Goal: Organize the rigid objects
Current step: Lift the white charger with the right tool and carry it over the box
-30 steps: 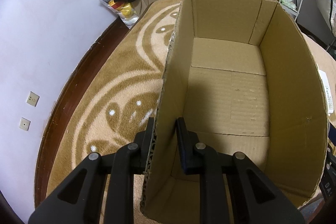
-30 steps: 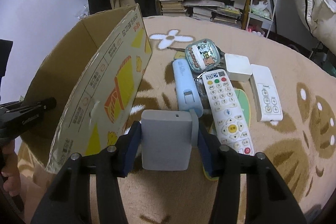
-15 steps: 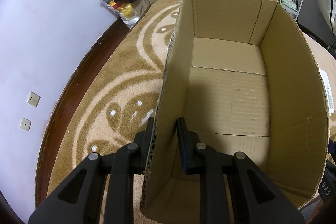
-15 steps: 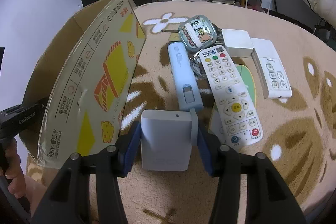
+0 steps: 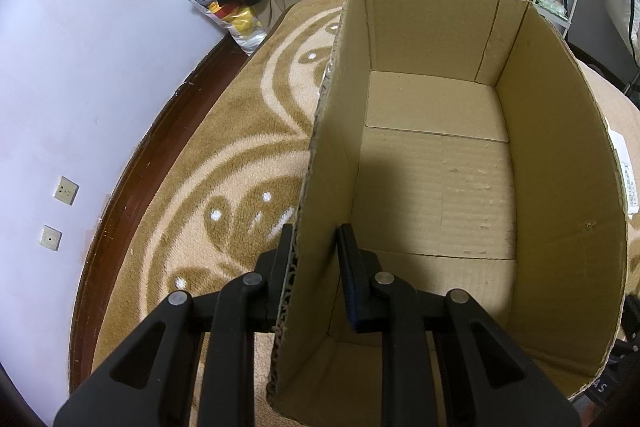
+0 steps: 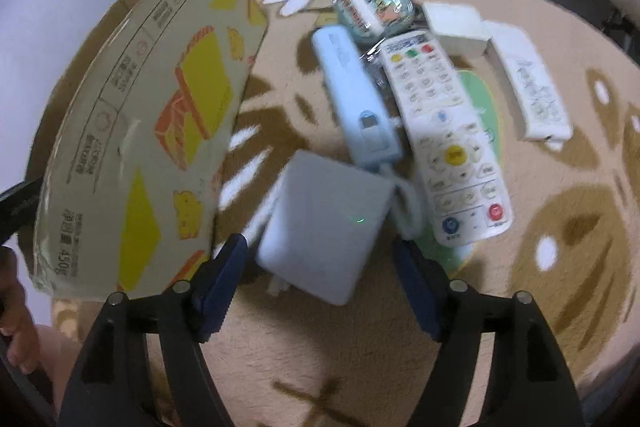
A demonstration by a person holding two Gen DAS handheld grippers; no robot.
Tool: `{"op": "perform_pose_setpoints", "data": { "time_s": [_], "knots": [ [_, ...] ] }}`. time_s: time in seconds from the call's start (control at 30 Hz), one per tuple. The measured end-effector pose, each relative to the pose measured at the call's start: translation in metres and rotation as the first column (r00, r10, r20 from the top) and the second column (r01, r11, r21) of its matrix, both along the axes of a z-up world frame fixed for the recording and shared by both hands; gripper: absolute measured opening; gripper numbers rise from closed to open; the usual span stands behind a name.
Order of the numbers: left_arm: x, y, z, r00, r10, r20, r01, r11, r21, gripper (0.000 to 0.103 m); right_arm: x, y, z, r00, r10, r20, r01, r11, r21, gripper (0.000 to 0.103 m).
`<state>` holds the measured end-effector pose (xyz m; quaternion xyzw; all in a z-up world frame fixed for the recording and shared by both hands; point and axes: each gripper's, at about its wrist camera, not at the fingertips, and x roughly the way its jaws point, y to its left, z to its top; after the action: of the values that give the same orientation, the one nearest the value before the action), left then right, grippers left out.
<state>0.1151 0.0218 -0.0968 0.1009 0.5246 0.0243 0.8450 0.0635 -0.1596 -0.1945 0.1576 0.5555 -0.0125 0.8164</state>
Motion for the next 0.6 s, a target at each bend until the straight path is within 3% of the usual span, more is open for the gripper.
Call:
{"op": "perform_pose_setpoints", "data": {
  "time_s": [0.33,0.47,0.6],
  "knots": [
    [0.0,-0.001,0.0,1.0,0.0,0.002,0.0,1.0,0.005,0.021,0.014,0.002,0.0,0.999,-0.045,0.015,0.045,0.999,-0.006,0.065],
    [-0.001,-0.002,-0.001,1.0,-0.001,0.003,0.001,1.0,0.012,0.021,0.02,0.009,0.004,0.999,-0.019,0.029,0.02,0.998,-0.059,0.063],
    [-0.001,-0.002,0.0,1.0,0.001,0.002,-0.001,1.0,0.012,0.021,0.016,0.017,0.014,0.999,-0.003,0.053,0.005,0.999,-0.035,0.06]
  ]
}}
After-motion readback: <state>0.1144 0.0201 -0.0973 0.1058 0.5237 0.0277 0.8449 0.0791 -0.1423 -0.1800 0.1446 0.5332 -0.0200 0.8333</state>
